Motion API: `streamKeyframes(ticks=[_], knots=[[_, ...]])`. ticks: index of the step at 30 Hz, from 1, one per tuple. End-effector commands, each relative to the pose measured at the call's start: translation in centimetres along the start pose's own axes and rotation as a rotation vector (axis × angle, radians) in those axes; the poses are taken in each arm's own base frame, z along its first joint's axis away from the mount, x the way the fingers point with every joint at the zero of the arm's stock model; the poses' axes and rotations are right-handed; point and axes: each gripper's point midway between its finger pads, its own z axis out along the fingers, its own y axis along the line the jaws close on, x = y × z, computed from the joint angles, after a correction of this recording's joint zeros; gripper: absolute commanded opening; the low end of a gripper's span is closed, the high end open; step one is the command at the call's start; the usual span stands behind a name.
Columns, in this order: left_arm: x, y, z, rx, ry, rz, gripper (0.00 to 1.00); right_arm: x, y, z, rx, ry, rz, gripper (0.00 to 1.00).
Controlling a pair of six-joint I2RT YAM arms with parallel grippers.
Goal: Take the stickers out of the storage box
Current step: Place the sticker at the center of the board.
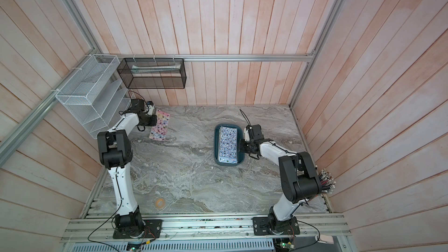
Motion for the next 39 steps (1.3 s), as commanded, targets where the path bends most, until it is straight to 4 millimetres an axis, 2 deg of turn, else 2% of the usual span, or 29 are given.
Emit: streamKeyframes(ticks=[1,3,6,8,10,14,16,18,20,22,24,27,32,39], knots=[[-0.5,1.2,0.1,-0.04,-0.016,0.006,0.33,-1.3,1.3,-0.9,-0.041,-0.051,-0.016,0.0],[-1.0,1.3,-0.5,-0.043,-0.03,0.002,0.41,-1.4,1.2,-1.0,-0.036,-0.055,-0.015,0.0],[-2.2,0.9,-1.9,-0.045,-0.062,-0.008,0.44,-1.4,1.1,-1.1,-0.032,-0.059,-0.013,0.0],[-3.7,0.2,-3.6,-0.035,-0.104,-0.012,0.45,-1.4,1.0,-1.2,-0.024,-0.064,-0.01,0.0],[-5.8,-1.5,-5.8,-0.013,-0.165,-0.012,0.44,-1.5,0.9,-1.3,-0.023,-0.068,-0.009,0.0],[-10.6,-8.0,-11.8,0.033,-0.311,0.032,0.44,-1.8,0.2,-1.5,-0.013,-0.084,0.011,0.0],[-12.3,-12.4,-14.8,0.069,-0.363,0.058,0.43,-1.9,-0.2,-1.7,-0.008,-0.089,0.02,0.0],[-12.8,-17.7,-17.6,0.12,-0.395,0.086,0.43,-2.0,-0.2,-1.9,-0.004,-0.1,0.021,0.0],[-12.2,-23.0,-19.8,0.166,-0.412,0.122,0.43,-2.0,-0.5,-1.9,0.011,-0.104,0.023,0.0],[-10.7,-28.1,-21.3,0.217,-0.416,0.149,0.42,-2.1,-0.8,-1.9,0.025,-0.107,0.028,0.0],[-8.2,-33.0,-21.9,0.294,-0.379,0.131,0.42,-2.4,-1.1,-2.1,0.03,-0.121,0.043,0.0],[-4.8,-38.4,-21.8,0.378,-0.316,0.116,0.41,-2.7,-1.7,-2.5,0.065,-0.14,0.041,0.0],[-0.7,-44.8,-19.9,0.397,-0.23,0.162,0.41,-2.9,-3.1,-2.7,0.131,-0.124,0.028,0.0],[3.6,-49.7,-14.6,0.406,-0.093,0.184,0.38,-3.3,-5.2,-3.6,0.213,-0.135,0.034,0.0]])
